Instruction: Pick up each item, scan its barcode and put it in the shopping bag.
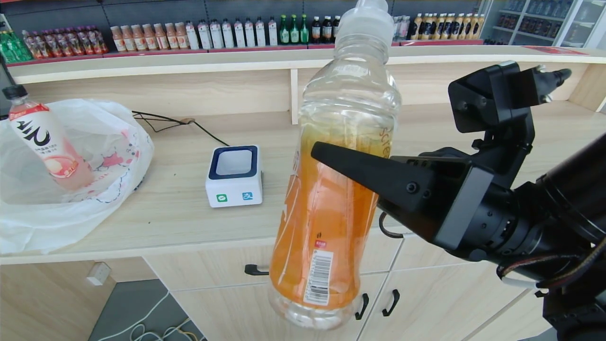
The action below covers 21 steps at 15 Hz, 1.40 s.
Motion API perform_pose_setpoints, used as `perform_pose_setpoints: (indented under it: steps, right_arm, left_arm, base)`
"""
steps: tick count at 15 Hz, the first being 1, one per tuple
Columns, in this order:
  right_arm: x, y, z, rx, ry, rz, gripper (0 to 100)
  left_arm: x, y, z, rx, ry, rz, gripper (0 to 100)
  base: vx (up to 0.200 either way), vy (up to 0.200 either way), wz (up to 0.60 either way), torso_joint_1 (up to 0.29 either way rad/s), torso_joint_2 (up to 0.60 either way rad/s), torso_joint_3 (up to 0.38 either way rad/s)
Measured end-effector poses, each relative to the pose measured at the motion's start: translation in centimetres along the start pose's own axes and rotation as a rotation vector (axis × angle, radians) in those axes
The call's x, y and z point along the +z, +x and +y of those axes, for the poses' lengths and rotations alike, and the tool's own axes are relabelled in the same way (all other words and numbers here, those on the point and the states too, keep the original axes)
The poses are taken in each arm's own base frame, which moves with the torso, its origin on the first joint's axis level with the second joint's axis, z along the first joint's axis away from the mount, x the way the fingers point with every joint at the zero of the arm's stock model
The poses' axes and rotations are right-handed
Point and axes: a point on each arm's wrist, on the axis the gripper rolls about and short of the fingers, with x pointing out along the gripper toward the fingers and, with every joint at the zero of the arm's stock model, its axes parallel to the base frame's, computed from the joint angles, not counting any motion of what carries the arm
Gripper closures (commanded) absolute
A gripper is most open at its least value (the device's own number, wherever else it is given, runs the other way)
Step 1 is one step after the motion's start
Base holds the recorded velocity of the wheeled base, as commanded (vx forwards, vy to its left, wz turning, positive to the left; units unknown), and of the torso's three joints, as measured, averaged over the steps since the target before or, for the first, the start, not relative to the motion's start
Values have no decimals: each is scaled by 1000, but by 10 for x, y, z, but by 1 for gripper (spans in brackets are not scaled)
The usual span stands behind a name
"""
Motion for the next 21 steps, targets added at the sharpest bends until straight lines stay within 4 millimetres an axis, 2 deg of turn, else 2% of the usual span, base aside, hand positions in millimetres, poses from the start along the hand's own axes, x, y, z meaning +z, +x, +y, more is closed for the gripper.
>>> perform_pose_setpoints:
  steps: [5,8,12,15,17,21]
  right_arm:
    - [0,0,0,-2,-62,-2,100]
    - [-1,-1,-2,-31,-178,-11,100]
    - [-1,-3,-6,-191,-333,-76,100]
    - [3,-9,-10,-440,-506,-104,100]
    - [10,-21,-10,-581,-568,-130,100]
    - [28,-41,-14,-723,-757,-150,100]
  left_arm:
    - [0,0,0,0,0,0,0]
    - [0,0,0,0,0,0,0]
    - [0,0,0,0,0,0,0]
    - [0,0,0,0,0,0,0]
    - [0,0,0,0,0,0,0]
    - [0,0,0,0,0,0,0]
  base:
    - [0,0,0,0,0,0]
    - [0,0,0,0,0,0]
    - [0,0,0,0,0,0]
    - [0,0,0,0,0,0]
    - [0,0,0,0,0,0]
    - [0,0,0,0,0,0]
